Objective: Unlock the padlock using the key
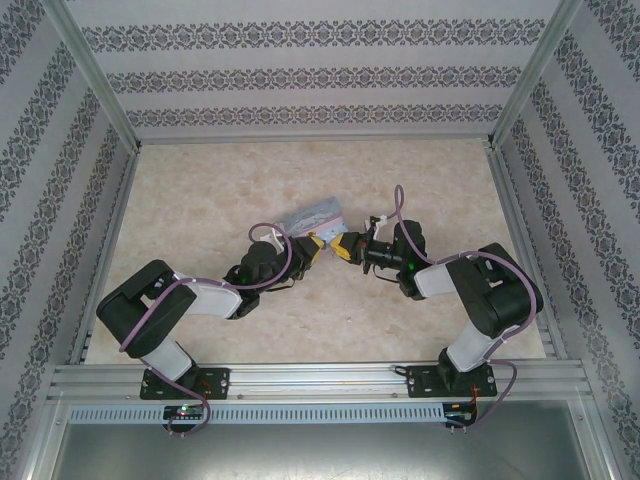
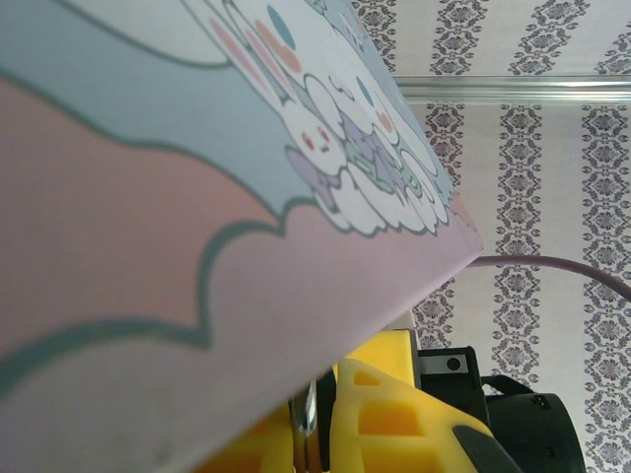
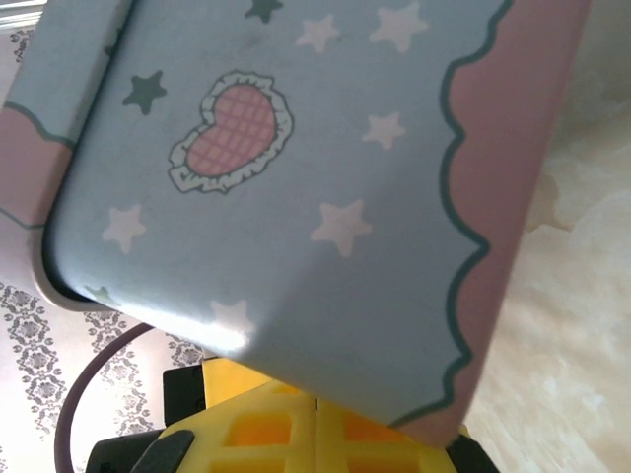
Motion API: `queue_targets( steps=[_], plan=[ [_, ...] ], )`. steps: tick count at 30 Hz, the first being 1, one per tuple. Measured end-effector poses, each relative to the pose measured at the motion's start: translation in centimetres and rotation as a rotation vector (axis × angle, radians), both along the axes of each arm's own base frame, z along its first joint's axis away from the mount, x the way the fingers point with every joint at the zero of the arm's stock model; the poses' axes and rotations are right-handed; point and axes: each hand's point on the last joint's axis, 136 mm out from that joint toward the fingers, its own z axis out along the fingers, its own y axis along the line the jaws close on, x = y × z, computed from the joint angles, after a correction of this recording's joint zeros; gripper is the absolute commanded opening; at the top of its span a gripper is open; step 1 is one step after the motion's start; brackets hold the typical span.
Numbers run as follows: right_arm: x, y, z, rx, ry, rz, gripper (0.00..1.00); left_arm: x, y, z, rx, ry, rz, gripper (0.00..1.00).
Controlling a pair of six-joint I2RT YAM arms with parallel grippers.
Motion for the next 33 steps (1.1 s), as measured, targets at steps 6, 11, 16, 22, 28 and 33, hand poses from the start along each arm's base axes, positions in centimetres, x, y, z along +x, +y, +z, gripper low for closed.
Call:
queue_targets(
  steps=[6,11,16,22,28,33],
  plan=[
    [0.1,0.0,-0.1,-0.002,0.004,-0.006,0.0,0.1,-0.2,-0.2,-0.004,-0.006,-0.003,0.0],
    [0.2,-0.1,-0.1,-0.005,0.003,-0.02,0.0,0.3,-0.2,-0.2,-0.014,-0.016,-0.001,0.0],
    [-0.3,-0.6,0.7,0.0,-0.017,-0.036,0.0,0.0,-0.6,0.4,-0.036,-0.035,-0.029,0.0],
    [-1.3,-0.8,0.4,-0.008,-0.009,-0.042,0.0,-0.8,-1.0,0.2,-0.039,-0.027,-0.074,0.0],
    [-2.0,-0.7,0.1,-0.013,-0.007,-0.045,0.0,-1.3,-0.9,0.0,-0.043,-0.027,-0.097,0.0],
    [-2.7,-0.6,-0.1,-0.016,-0.014,-0.048,0.0,-1.9,-0.9,-0.2,-0.049,-0.026,-0.121,0.0]
  ],
)
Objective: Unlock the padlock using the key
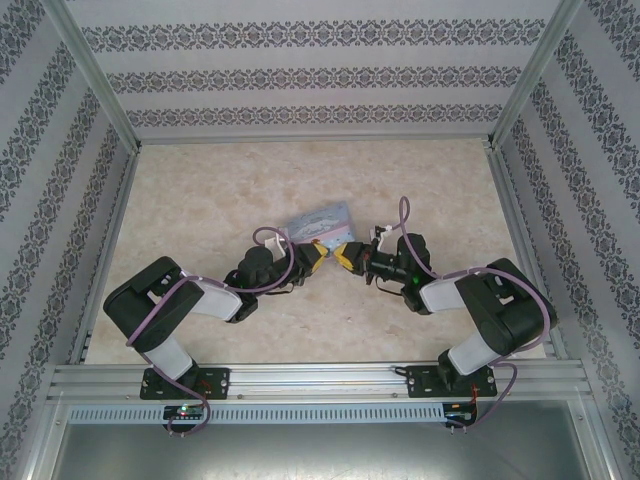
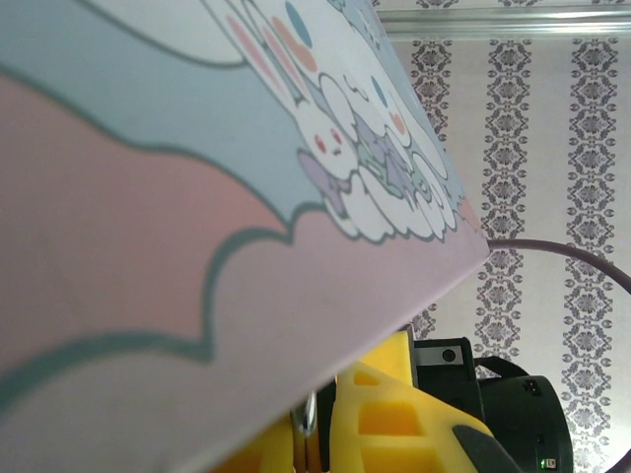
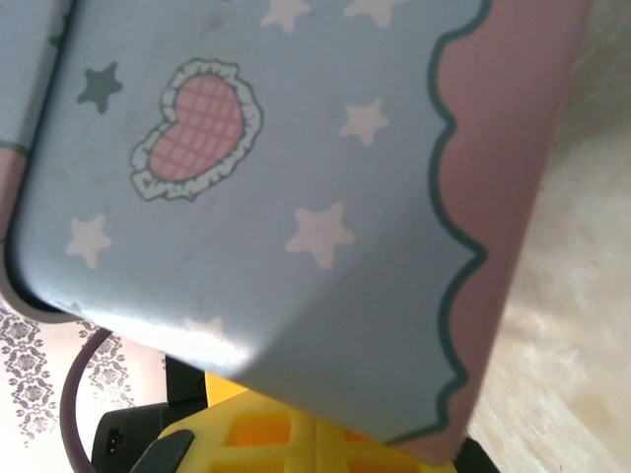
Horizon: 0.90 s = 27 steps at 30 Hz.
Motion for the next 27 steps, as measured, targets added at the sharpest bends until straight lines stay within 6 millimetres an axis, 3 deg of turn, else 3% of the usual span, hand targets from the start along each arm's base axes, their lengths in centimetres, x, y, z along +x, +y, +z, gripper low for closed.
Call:
queue_targets(
  steps=[20,27],
  plan=[
    [-0.51,-0.15,0.47,-0.058,-0.208,0.022,0.0,-0.43,-0.13,0.49,-0.05,0.015,-0.021,0.0],
    [-0.36,0.07,0.31,-0.047,-0.204,0.027,0.0,-0.34,0.0,0.45,-0.052,0.021,-0.022,0.0]
  ],
)
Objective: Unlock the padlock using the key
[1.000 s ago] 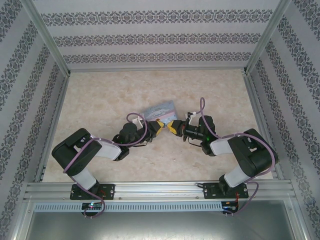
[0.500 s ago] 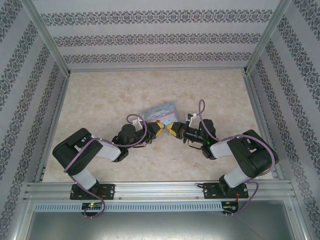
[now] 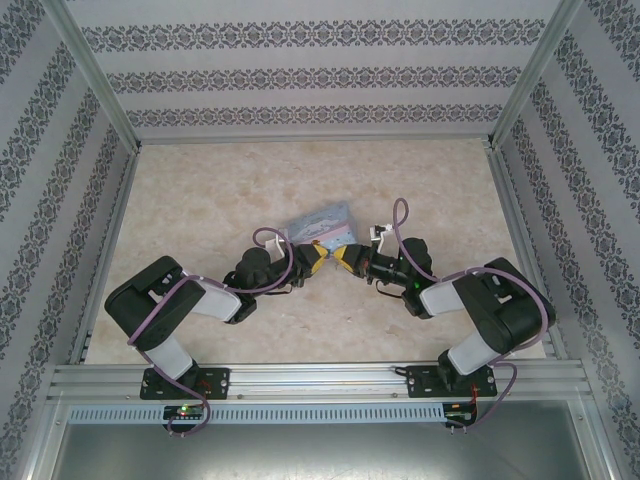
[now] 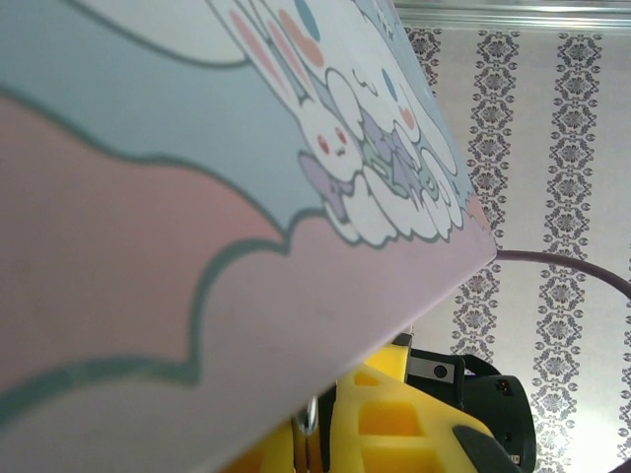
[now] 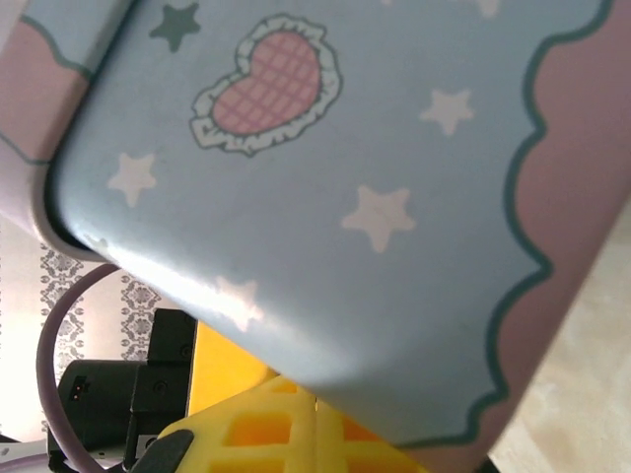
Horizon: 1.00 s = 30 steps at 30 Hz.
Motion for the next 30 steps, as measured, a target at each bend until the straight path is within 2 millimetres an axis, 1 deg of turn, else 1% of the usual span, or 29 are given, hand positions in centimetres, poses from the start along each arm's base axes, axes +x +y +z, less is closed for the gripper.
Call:
queue_targets(
  steps=[3,6,10,14,22,30],
  plan=[
    [0.4,0.8,0.4,0.017,0.009,-0.006,0.0,0.5,0.5,0.1,-0.001,-0.003,0.023,0.0],
    [0.4,2.0,0.7,0.004,0.012,0.005,0.0,1.1,0.9,0.4,-0.008,-0.015,0.052,0.0],
    [0.7,2.1,0.6,0.011,0.028,-0.005,0.0,1.3,1.1,0.4,-0.007,-0.016,0.066,0.0],
    [1.2,2.4,0.0,0.041,0.054,-0.008,0.0,1.7,1.4,0.0,0.006,-0.005,0.091,0.0],
    [1.3,2.0,0.0,0.055,0.06,0.009,0.0,1.7,1.4,-0.2,0.009,-0.001,0.09,0.0],
    [0.9,1.1,0.1,0.066,0.067,0.073,0.0,1.0,0.9,0.0,0.001,-0.003,0.043,0.0]
  ],
)
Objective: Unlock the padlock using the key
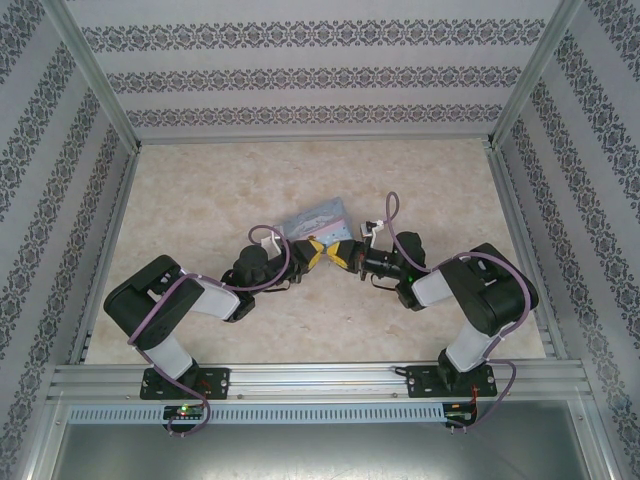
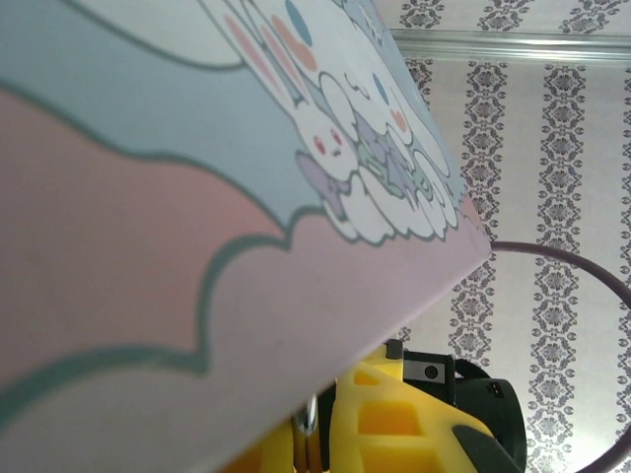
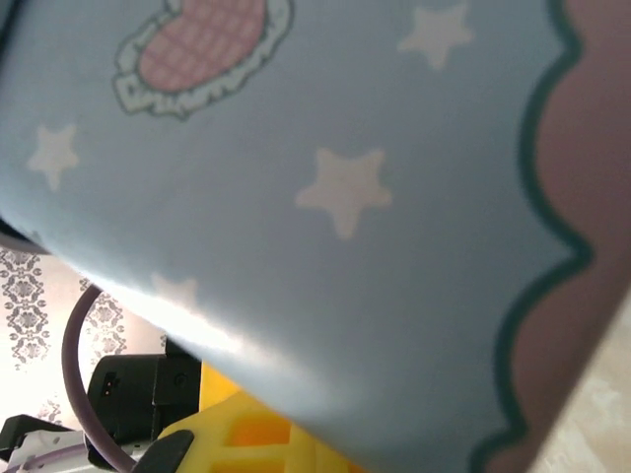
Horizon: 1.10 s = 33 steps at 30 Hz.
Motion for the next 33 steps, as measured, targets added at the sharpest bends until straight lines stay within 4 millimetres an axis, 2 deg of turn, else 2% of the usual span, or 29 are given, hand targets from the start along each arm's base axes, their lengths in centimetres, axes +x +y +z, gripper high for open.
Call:
queue_targets(
  steps=[23,29,33],
  plan=[
    [-0.8,-1.5,-0.4,0.011,0.006,0.054,0.0,-1.1,-0.9,-0.2,0.002,0.009,-0.059,0.0],
    [-0.6,-1.8,-0.5,0.01,0.009,0.045,0.0,-1.2,-0.9,-0.2,0.004,0.013,-0.062,0.0],
    [0.4,-2.6,-0.8,0.005,0.017,-0.004,0.0,-1.7,-1.2,0.0,0.001,0.008,-0.087,0.0]
  ],
)
